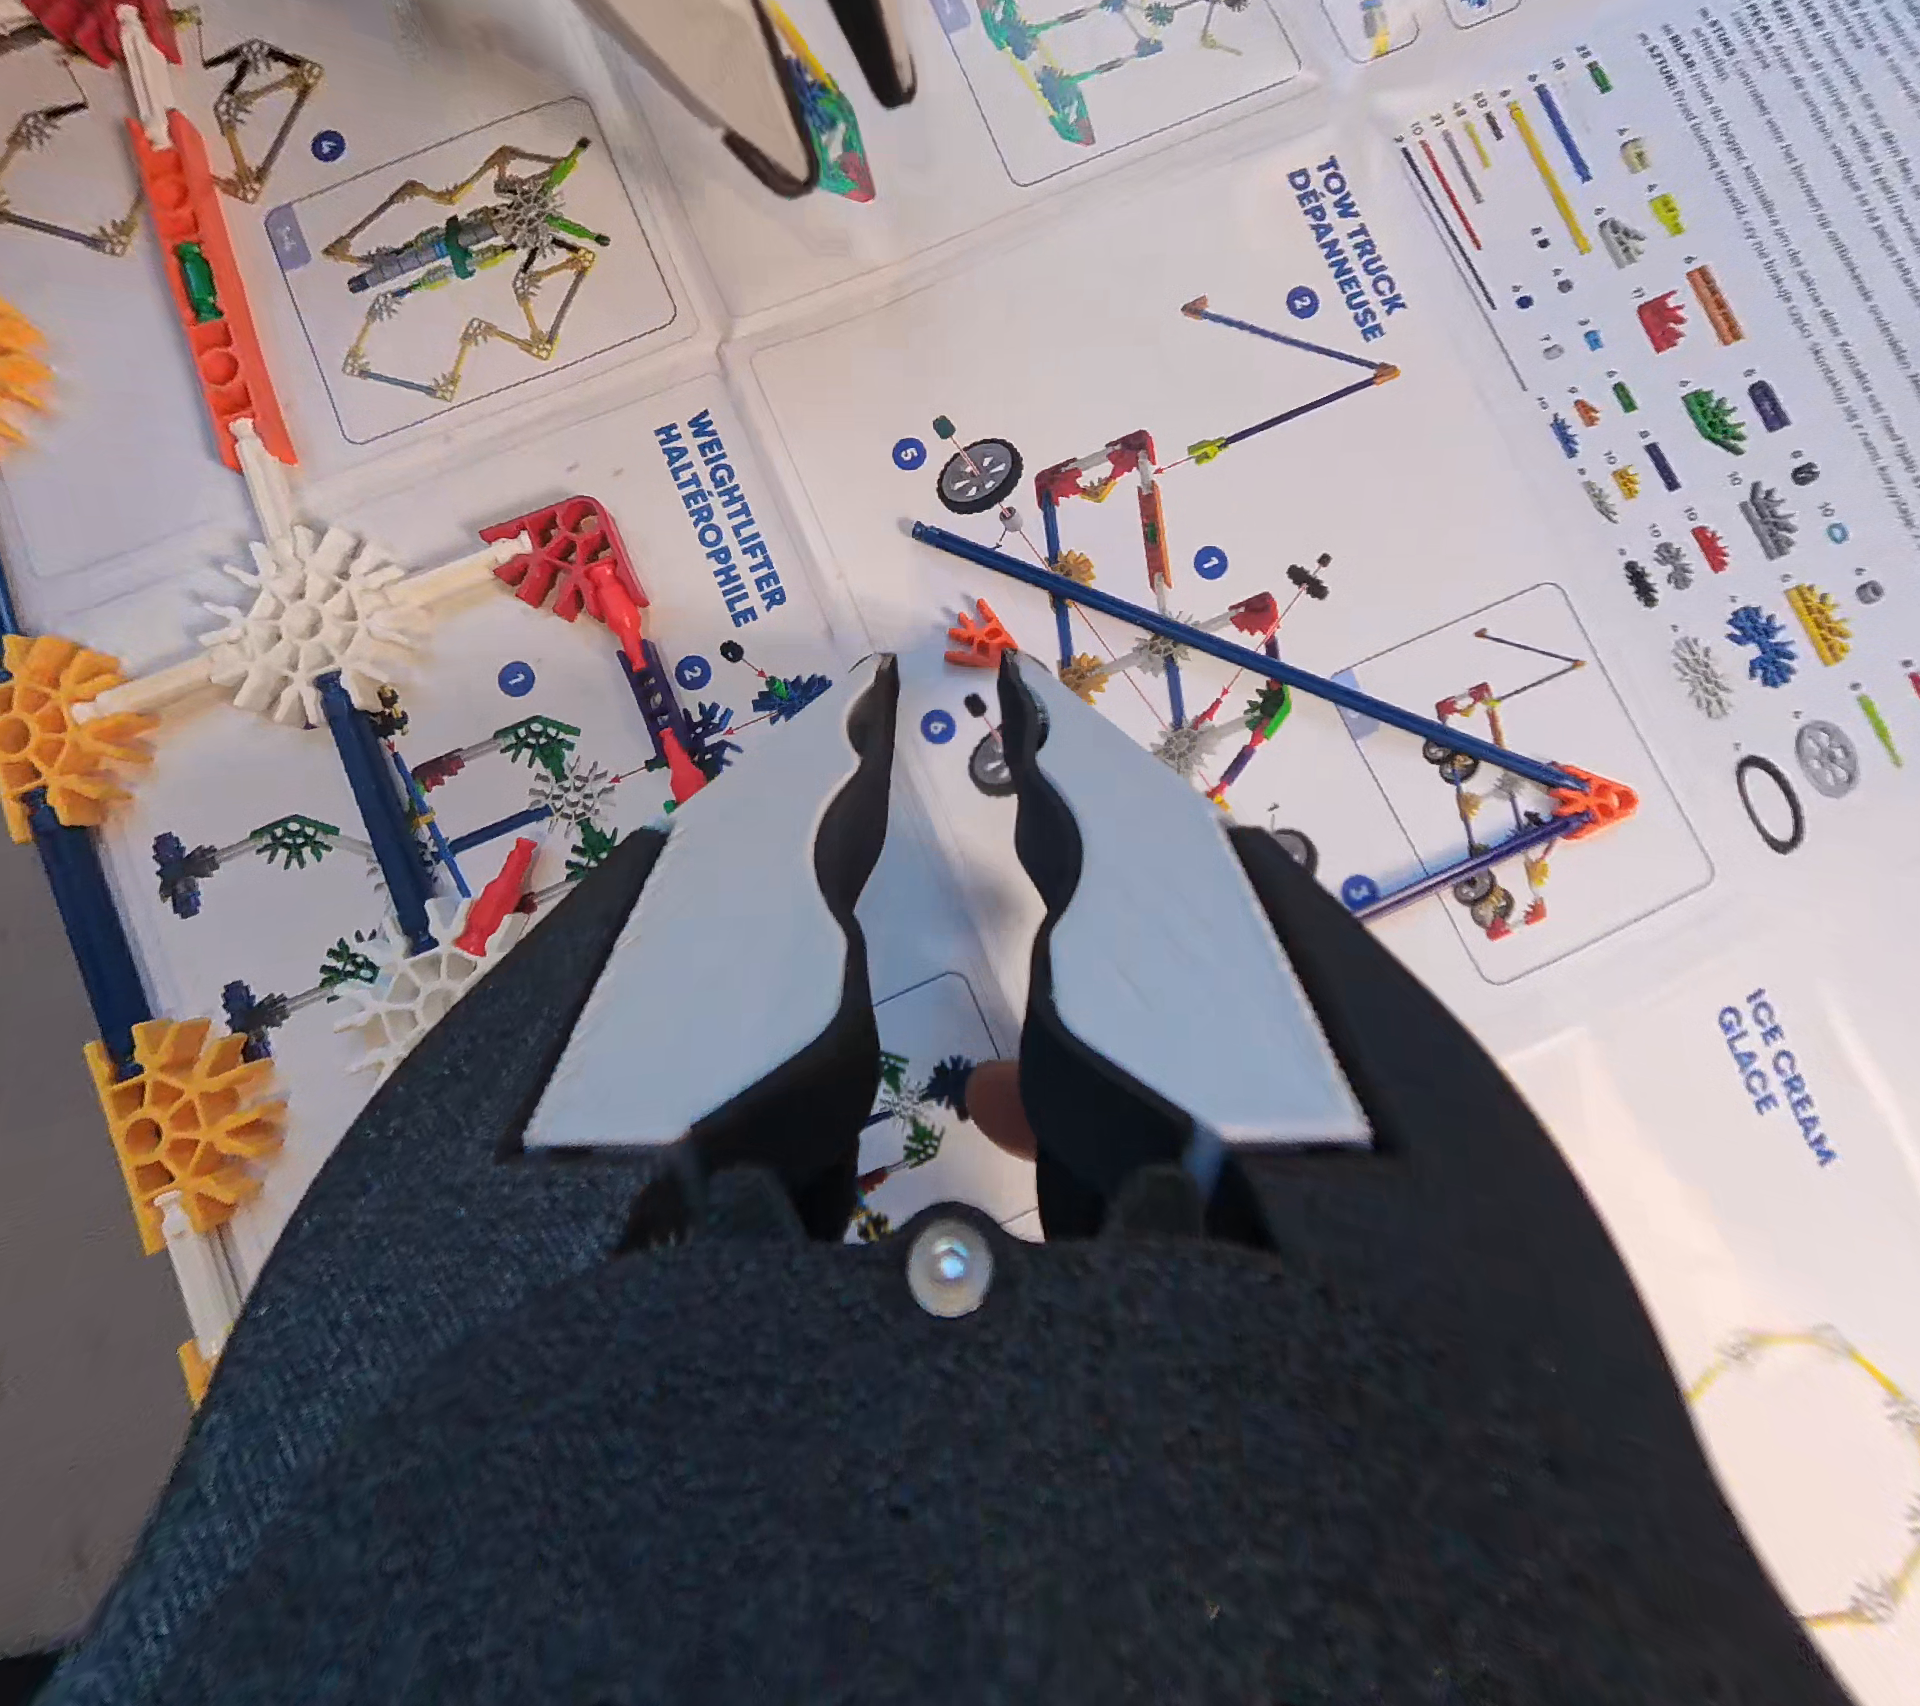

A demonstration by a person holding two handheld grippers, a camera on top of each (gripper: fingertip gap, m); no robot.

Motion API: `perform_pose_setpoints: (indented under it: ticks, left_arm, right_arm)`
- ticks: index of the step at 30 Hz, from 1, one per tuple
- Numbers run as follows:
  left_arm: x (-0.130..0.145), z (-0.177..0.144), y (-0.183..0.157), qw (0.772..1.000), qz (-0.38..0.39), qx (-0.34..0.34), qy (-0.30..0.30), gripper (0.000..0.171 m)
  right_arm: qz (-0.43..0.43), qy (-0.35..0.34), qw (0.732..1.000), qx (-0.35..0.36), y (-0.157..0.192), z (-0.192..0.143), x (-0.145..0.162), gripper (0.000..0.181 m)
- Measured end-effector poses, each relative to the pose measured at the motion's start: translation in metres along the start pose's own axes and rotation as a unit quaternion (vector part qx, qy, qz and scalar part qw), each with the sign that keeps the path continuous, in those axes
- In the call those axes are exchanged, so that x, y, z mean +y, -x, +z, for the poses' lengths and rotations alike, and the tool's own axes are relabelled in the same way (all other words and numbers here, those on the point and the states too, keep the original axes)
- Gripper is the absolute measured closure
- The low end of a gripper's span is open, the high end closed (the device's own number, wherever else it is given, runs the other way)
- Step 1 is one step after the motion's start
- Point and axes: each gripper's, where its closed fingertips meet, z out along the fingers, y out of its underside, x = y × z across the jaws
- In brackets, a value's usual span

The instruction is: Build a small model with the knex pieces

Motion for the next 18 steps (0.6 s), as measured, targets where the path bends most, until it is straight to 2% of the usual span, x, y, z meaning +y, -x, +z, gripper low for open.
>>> perform_pose_setpoints:
  ticks: [4,9,12,18]
  left_arm:
    - [0.007,0.007,-0.002,1.0,-0.015,0.013,-0.004,0.156]
    - [0.008,0.011,-0.004,1.0,-0.018,0.02,-0.006,0.156]
    - [0.008,0.014,-0.006,1.0,-0.017,0.023,-0.006,0.156]
    - [0.005,0.018,-0.016,0.999,-0.007,0.031,-0.011,0.157]
  right_arm:
    - [0.009,0.018,1.0,-0.007,-0.003,0.001,0.004,0.164]
    - [0.012,0.006,0.999,-0.045,0.009,-0.005,0.003,0.169]
    - [0.023,-0.014,0.999,-0.03,-0.003,-0.005,-0.005,0.165]
    - [0.014,0.013,0.999,-0.038,-0.004,0.006,0.0,0.162]
